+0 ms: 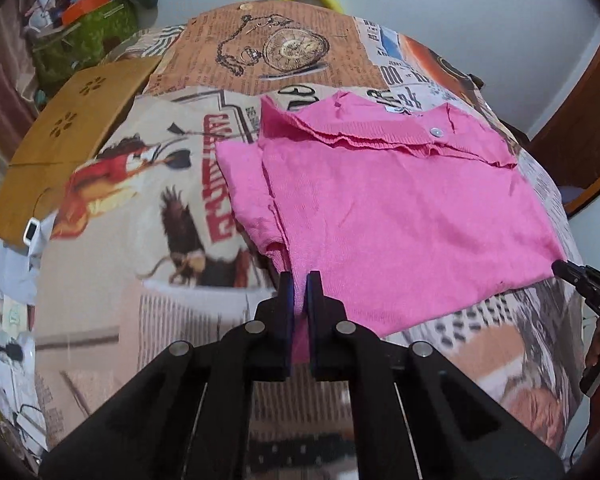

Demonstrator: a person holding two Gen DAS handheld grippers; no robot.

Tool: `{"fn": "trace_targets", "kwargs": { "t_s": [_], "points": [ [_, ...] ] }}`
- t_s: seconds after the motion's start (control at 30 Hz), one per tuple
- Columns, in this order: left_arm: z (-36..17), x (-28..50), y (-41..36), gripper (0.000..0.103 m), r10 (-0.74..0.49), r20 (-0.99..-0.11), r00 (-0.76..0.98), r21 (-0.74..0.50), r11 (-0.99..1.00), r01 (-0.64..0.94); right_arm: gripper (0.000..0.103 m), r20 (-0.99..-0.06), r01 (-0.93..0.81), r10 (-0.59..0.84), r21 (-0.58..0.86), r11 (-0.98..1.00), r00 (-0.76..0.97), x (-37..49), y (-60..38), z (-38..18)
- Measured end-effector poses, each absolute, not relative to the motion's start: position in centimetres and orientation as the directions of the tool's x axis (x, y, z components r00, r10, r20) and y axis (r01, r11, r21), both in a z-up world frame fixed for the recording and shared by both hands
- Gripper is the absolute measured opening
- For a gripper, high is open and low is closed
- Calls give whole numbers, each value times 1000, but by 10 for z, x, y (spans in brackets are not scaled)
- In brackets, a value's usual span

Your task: Fold small clothes

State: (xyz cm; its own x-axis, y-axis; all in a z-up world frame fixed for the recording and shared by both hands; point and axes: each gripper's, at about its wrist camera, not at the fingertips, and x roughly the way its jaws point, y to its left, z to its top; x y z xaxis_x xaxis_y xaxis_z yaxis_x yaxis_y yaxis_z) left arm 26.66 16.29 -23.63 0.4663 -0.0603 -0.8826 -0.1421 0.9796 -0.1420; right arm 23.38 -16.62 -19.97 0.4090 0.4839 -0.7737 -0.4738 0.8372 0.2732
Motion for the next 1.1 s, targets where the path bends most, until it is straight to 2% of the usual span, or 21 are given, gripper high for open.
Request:
{"fn": "trace_targets", "kwargs": {
  "t_s": [0.4,0.5,0.63,0.83,1.1],
  "points": [
    [-250,223,158,5,-52,-914,402,-115,984,-133,8,-817,-479,450,252,841,360,195,-172,-210],
    [-250,220,161,10,-27,-919,393,-84,988,-130,9,-832,-487,435,237,840,345,192,-170,-212],
    [-234,219,166,10,61,-901,429,-1,990,-142,11,-827,-490,434,230,841,358,192,-175,-201],
    [-220,242,174,10,39,-888,459,-30,989,-143,27,-788,-507,438,189,841,433,201,-174,-180],
    [-244,304,149,11,16,-908,418,-11,998,-64,27,-785,-560,452,164,812,425,241,-135,-188]
  ]
}}
